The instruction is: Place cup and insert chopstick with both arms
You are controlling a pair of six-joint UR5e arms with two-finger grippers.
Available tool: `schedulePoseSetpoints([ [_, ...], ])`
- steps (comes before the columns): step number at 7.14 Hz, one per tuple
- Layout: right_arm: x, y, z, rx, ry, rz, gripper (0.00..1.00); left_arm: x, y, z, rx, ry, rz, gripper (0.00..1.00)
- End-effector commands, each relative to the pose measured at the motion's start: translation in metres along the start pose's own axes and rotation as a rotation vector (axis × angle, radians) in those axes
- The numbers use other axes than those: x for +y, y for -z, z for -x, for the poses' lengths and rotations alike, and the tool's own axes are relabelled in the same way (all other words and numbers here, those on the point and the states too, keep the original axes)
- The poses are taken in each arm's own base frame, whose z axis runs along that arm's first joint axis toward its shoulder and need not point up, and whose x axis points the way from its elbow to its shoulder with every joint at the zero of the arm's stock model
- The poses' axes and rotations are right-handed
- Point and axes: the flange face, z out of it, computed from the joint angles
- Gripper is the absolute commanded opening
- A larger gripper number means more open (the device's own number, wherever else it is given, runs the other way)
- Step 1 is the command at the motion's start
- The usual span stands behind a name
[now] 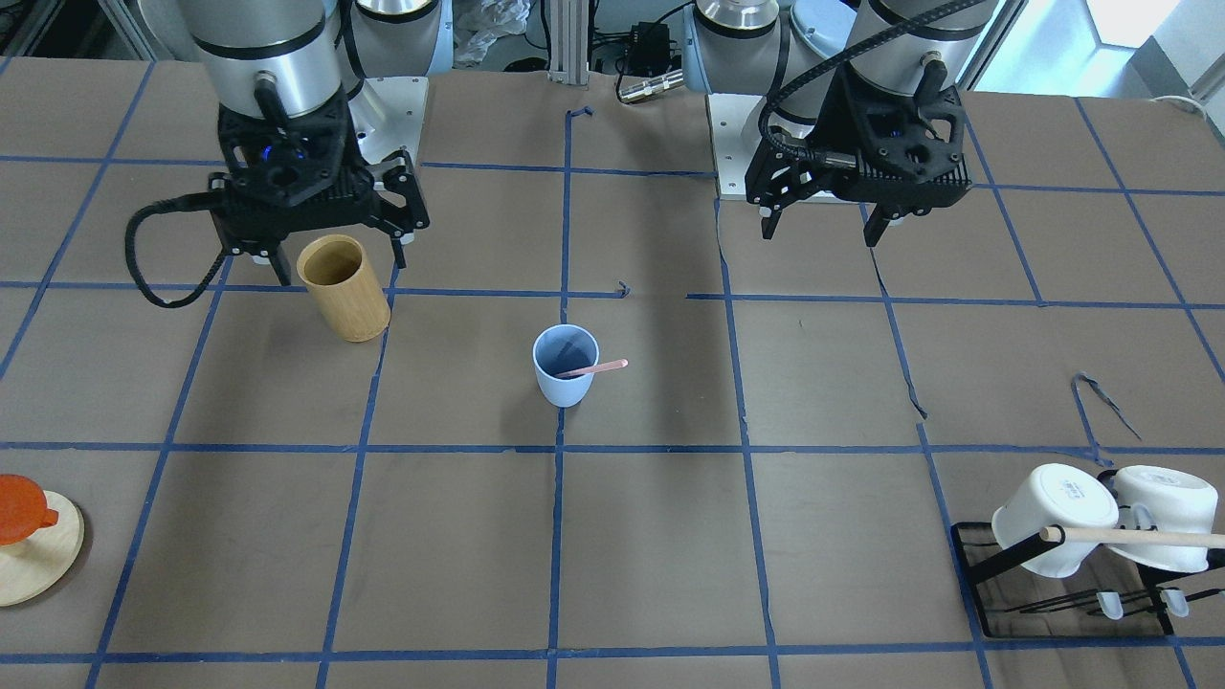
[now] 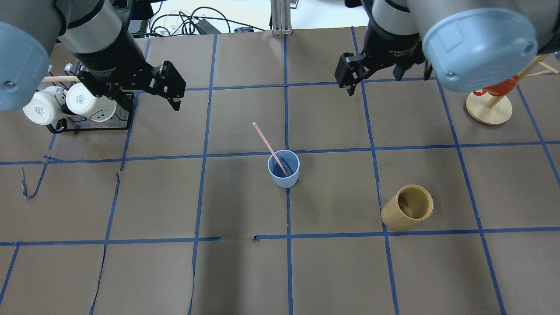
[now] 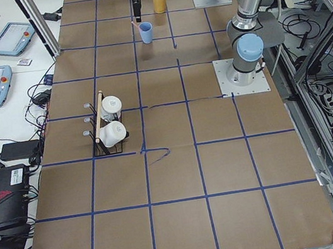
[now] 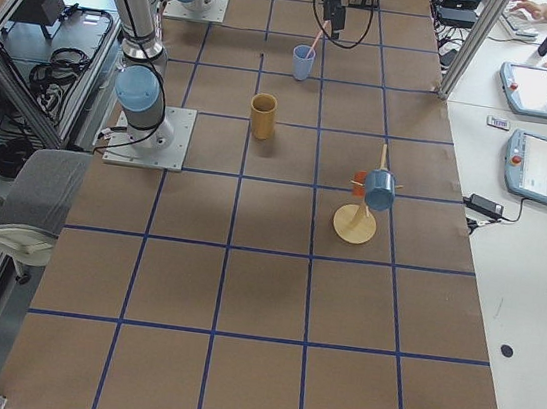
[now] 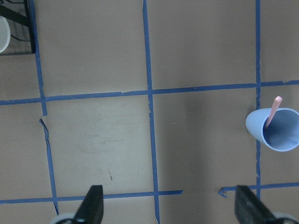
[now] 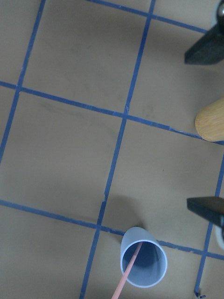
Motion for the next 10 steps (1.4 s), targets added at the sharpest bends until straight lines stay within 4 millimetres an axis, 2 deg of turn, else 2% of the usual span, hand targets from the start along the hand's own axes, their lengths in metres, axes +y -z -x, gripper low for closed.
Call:
schedulePoseSetpoints([
  [1, 0.008, 0.011, -0.032, -0.028, -0.072, -0.007, 1.00, -0.001, 0.000, 0.000, 0.001, 0.000, -0.001, 1.00],
  [3, 0.025, 0.028, -0.028, -0.064, -0.082, -0.006, 1.00, -0.001, 0.001, 0.001, 0.004, 0.002, -0.008, 1.00],
  [5, 0.030, 0.033, -0.041, -0.055, -0.109, -0.009, 1.00, 0.001, 0.004, 0.001, 0.002, 0.002, -0.014, 1.00],
  [6, 0.038, 0.044, -0.040, -0.040, -0.108, -0.023, 1.00, 0.001, 0.004, 0.001, 0.002, 0.002, -0.014, 1.00],
  [10, 0.041, 0.043, -0.037, -0.046, -0.106, -0.021, 1.00, 0.002, 0.003, 0.001, 0.001, 0.002, -0.013, 1.00],
])
